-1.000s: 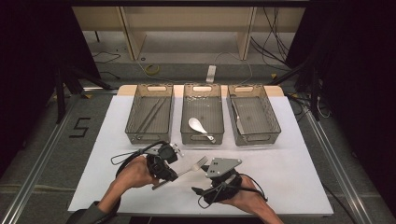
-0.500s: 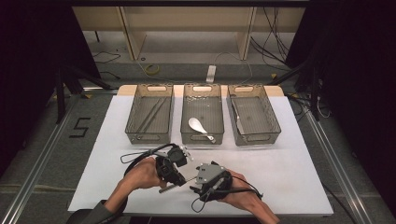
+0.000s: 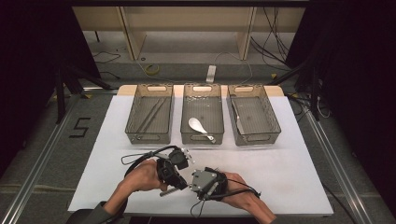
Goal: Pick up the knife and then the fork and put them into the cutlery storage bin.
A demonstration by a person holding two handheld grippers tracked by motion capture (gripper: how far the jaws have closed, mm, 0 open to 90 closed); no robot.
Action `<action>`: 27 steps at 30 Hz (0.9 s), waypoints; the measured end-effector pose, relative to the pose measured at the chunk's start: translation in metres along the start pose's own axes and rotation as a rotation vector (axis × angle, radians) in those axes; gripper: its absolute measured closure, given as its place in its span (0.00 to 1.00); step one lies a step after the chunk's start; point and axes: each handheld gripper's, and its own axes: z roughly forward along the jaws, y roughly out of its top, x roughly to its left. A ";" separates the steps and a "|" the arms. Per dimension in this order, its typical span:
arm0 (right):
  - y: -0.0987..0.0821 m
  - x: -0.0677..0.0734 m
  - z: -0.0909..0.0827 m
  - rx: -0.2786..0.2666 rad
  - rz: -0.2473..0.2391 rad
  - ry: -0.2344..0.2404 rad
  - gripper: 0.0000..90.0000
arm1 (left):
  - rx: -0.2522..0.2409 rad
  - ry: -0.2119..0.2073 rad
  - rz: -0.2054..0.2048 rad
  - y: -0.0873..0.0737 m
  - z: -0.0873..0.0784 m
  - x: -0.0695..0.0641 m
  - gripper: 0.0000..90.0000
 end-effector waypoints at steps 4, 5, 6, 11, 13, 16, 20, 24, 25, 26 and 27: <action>0.000 0.003 0.003 0.014 -0.046 0.008 0.76 | 0.004 -0.001 0.002 0.000 0.001 0.000 0.91; 0.000 0.004 0.004 0.011 -0.052 0.002 0.80 | 0.006 -0.007 0.002 0.000 0.001 -0.001 0.91; 0.000 0.004 0.004 0.014 -0.057 0.009 0.83 | 0.006 -0.011 0.004 0.000 0.002 -0.001 0.91; 0.000 0.006 0.004 0.046 -0.116 0.035 0.93 | -0.003 -0.024 0.014 0.000 0.001 -0.002 0.91; 0.000 0.007 0.003 0.058 -0.145 0.038 0.97 | -0.026 -0.022 0.002 0.000 -0.001 -0.002 0.93; 0.000 0.006 0.001 0.064 -0.147 0.063 0.98 | -0.038 -0.027 0.003 0.000 -0.001 -0.004 0.92; -0.002 0.003 -0.001 0.069 -0.152 0.049 0.98 | -0.050 -0.012 -0.016 -0.001 -0.002 -0.001 0.83; -0.006 -0.001 -0.003 0.084 -0.115 0.037 0.98 | -0.099 0.051 -0.038 -0.003 -0.009 0.001 0.59; -0.007 -0.003 -0.004 0.084 -0.114 0.028 0.98 | -0.116 0.066 -0.045 -0.003 -0.011 0.002 0.55; -0.008 -0.005 -0.005 0.085 -0.113 0.014 0.98 | -0.135 0.080 -0.050 -0.004 -0.013 0.002 0.51; -0.009 -0.006 -0.006 0.082 -0.102 0.006 0.98 | -0.157 0.092 -0.057 -0.004 -0.015 0.003 0.48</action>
